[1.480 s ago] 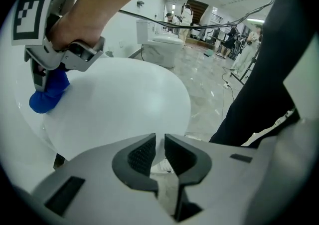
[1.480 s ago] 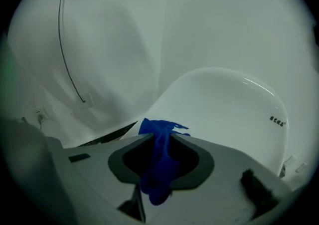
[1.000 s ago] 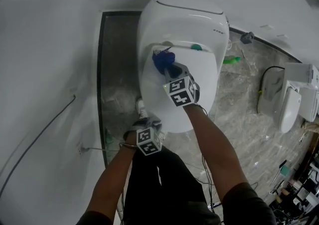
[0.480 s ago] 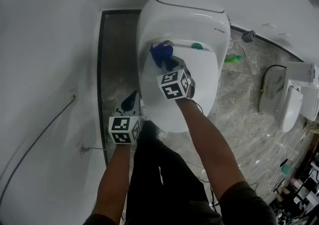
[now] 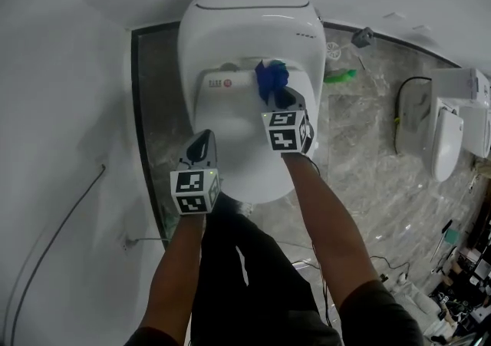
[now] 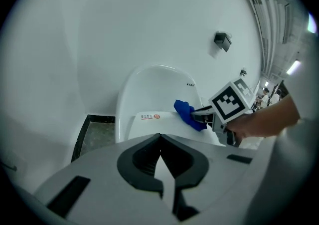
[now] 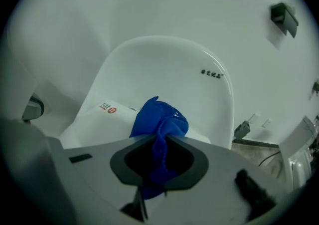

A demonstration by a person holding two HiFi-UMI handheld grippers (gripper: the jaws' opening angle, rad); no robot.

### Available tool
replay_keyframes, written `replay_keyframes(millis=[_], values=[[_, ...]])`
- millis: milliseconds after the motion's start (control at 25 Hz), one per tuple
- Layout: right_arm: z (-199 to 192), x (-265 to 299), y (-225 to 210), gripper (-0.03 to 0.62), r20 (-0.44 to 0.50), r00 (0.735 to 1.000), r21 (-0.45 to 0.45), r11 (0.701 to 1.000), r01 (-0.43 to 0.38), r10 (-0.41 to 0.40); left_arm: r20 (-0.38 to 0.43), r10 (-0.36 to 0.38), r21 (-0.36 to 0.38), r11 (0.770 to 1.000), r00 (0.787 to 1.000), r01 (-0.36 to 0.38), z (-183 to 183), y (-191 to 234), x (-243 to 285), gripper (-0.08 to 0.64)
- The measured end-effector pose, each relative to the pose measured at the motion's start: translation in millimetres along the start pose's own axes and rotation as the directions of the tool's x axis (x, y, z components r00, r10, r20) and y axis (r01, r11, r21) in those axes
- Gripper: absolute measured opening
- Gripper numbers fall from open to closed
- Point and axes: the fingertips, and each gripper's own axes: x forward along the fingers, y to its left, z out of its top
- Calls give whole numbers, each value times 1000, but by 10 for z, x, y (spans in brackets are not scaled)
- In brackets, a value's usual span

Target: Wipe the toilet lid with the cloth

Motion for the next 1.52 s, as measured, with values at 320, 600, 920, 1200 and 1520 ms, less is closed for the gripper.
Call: replay_keyframes(millis=[320,600,920,1200,1520], values=[[-331,-91,-648,54,-54,994,99,990,97,-92,11,-37,28,999,999,37,196,-151,133,11],[-572,-47,-1077,54,-96,980,150,970,190,-177,-10,-41,37,998,999,41,119,-104,107,11],[-126,-455,-637,54,139,977,122,982,145,-161,-10,6,24,1000,1000,-6,1,187,-35,11],[249,-714,1038,54,252,962,63,990,-125,105,-8,53,6,999,999,-53,-161,407,-203,11],[20,-431,2009,54,82,976,-147,971,-187,200,-48,118,-32,992,992,-120,-426,654,-425,11]])
